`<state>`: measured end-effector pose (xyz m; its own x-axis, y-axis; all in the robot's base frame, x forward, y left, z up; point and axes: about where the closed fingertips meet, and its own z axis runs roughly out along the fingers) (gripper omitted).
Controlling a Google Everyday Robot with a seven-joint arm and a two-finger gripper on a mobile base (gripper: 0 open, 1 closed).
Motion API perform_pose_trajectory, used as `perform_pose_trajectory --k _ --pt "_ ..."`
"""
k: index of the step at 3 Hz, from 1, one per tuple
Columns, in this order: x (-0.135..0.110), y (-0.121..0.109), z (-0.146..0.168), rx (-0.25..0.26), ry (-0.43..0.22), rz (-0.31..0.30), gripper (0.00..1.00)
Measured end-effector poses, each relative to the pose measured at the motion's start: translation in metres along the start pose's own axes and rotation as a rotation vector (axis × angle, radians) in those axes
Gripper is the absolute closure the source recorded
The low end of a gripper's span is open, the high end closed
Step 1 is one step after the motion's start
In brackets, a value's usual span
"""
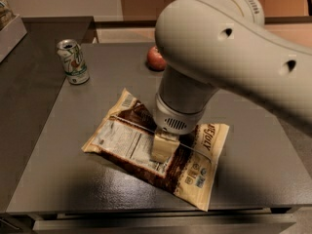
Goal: Move brown chip bag near apple
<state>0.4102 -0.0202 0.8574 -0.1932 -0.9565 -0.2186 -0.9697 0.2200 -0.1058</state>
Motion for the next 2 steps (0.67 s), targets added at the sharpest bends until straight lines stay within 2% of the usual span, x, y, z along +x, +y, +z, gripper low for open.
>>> perform_pose_trajectory --k 1,2 --pt "-0.006 -0.005 -0.021 0.027 -0.021 -0.021 0.88" --pt "-0.011 -0.012 -0.041 0.061 -0.031 -0.049 1.00"
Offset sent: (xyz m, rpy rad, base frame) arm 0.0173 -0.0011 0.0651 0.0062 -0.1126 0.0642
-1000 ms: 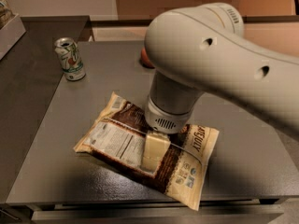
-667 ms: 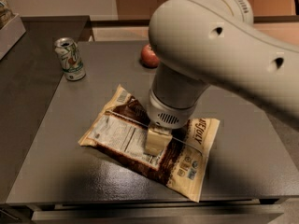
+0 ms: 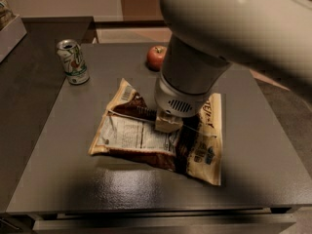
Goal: Move brown chip bag near apple
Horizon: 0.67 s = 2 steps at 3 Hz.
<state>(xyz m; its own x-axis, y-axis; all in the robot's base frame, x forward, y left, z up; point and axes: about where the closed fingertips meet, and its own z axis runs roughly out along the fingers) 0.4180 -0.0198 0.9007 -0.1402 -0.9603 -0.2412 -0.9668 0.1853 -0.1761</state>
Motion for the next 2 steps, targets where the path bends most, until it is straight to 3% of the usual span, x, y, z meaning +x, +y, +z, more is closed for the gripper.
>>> perform_pose_trajectory --k 2 --pt "-0.015 -0.029 -0.033 0.085 0.004 -0.142 1.00"
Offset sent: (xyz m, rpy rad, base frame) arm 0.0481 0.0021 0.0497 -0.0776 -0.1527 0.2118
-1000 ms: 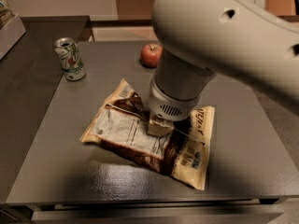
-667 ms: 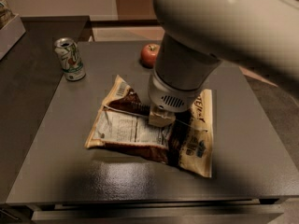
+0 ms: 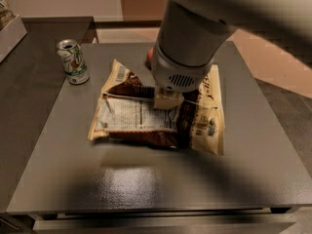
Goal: Move brown chip bag near apple
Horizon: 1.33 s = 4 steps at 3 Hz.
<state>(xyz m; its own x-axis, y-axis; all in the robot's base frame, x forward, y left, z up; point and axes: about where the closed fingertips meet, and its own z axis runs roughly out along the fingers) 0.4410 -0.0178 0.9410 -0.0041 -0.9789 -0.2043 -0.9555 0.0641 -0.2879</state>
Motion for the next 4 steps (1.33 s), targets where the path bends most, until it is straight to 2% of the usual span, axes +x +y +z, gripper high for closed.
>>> perform_pose_trajectory --k 3,4 --pt "-0.011 -0.062 0.014 0.078 0.026 -0.292 1.00" --pt "-0.011 -0.080 0.027 0.098 0.051 -0.347 1.00"
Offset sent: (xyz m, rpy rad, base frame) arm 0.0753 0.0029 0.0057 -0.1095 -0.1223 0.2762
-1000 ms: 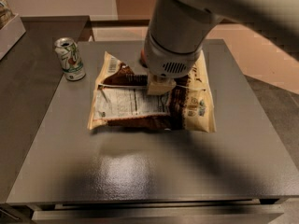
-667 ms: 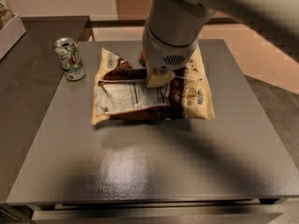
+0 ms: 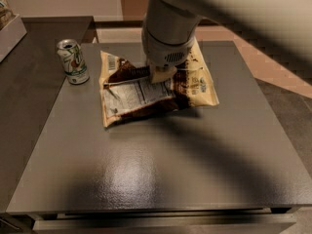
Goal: Move brown chip bag near apple
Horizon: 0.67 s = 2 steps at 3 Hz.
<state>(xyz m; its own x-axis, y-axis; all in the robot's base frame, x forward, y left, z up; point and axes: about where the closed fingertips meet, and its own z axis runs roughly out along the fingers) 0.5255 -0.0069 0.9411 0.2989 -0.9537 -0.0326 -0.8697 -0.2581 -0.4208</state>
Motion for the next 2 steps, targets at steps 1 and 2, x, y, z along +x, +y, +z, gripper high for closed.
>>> perform_pose_trajectory --k 1,2 --pt "0.013 -0.011 0.016 0.009 0.026 -0.008 0.83" --pt "0.027 -0.020 0.029 0.013 0.047 0.013 0.60"
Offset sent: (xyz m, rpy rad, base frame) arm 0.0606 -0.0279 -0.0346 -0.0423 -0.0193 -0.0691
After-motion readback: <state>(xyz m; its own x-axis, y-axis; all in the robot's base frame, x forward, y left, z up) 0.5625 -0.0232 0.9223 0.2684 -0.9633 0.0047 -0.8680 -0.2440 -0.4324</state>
